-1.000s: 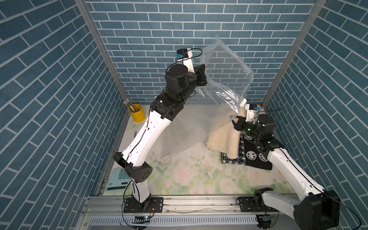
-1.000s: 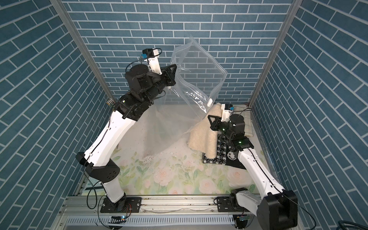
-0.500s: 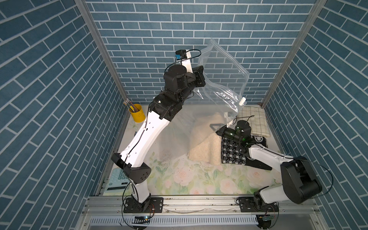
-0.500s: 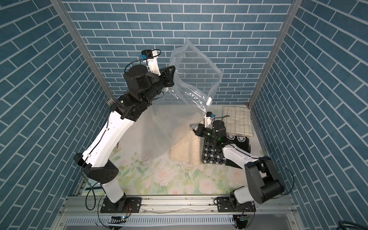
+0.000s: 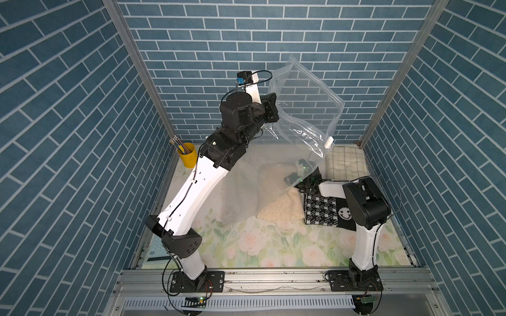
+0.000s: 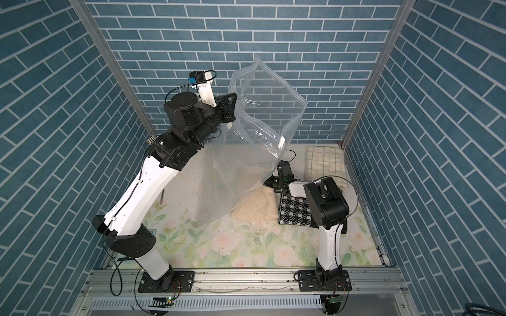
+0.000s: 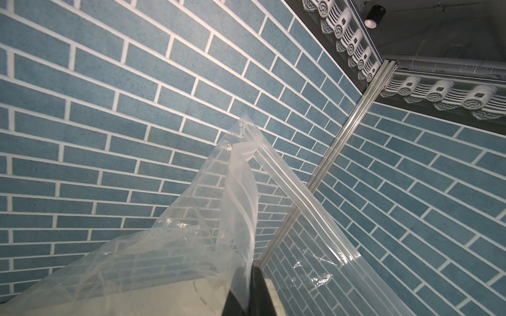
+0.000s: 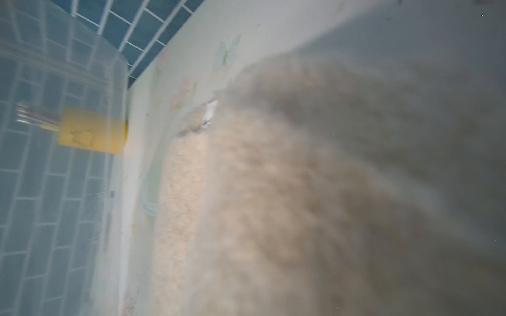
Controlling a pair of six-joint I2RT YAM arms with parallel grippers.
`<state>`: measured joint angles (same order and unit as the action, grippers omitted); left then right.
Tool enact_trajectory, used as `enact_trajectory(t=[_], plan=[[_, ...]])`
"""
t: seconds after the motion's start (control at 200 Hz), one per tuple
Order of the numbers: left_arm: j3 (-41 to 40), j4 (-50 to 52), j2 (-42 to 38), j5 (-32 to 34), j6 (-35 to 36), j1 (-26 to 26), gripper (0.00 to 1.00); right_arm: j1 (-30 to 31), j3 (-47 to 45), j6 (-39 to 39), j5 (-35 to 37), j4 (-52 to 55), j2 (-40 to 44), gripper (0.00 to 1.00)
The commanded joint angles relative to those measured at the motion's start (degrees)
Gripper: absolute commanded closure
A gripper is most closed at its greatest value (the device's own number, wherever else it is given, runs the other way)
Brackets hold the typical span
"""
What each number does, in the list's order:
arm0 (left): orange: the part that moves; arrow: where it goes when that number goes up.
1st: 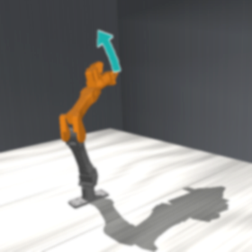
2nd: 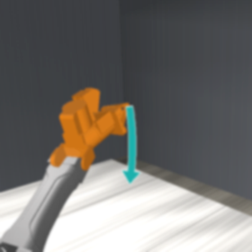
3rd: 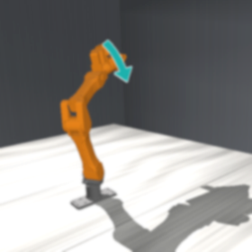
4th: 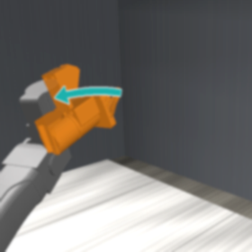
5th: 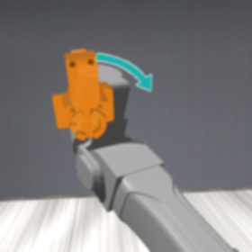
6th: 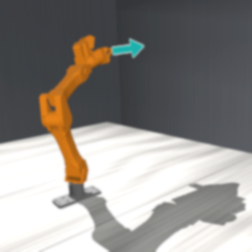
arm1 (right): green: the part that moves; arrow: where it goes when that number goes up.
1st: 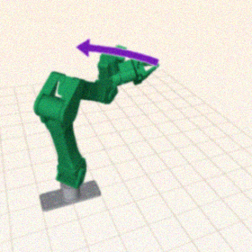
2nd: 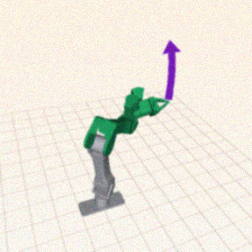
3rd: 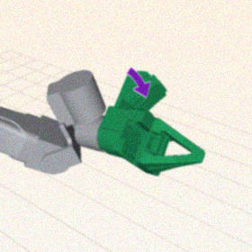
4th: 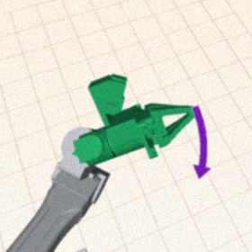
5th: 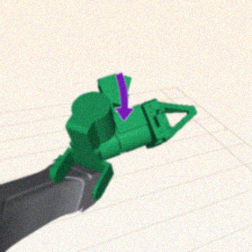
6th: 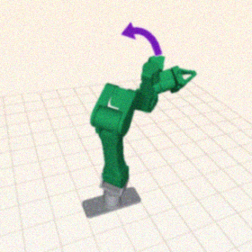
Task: Take the scarf out of the vacuum bag
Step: Place the scarf at the center of the board.
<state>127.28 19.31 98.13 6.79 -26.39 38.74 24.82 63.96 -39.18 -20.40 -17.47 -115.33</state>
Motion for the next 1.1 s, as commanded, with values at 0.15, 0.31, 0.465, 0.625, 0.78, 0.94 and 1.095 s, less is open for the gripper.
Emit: enact_trajectory(t=[0.15,0.31,0.465,0.625,0.78,0.94,1.095], plan=[[-1.4,-2.7,-1.9,0.0,-0.2,-0.3,1.0,0.8,3.3,6.7,11.6,9.7,-0.2,0.85],[-3.3,-4.3,-2.5,-0.4,-0.8,-0.3,1.0,1.9,-2.0,8.8,15.7,4.0,6.9,0.07],[-3.4,-4.4,-2.6,-0.5,-0.9,-0.3,1.0,1.8,-5.3,10.9,19.2,1.2,12.6,0.01],[-3.3,-4.3,-2.8,-0.4,-1.0,-0.3,1.0,1.8,-9.4,14.9,19.3,-2.0,21.4,0.01],[-3.2,-4.4,-2.7,-0.2,-1.0,-0.3,1.0,1.2,-10.3,16.5,8.1,-0.7,24.0,0.01],[-2.5,-4.4,-2.1,-0.3,-1.1,-0.3,1.0,1.2,-11.8,12.8,-7.6,-2.7,21.2,0.76],[-2.2,-4.2,-1.6,-0.5,-1.2,-0.3,1.0,1.1,-18.2,7.0,-12.5,-11.4,19.8,1.0]])
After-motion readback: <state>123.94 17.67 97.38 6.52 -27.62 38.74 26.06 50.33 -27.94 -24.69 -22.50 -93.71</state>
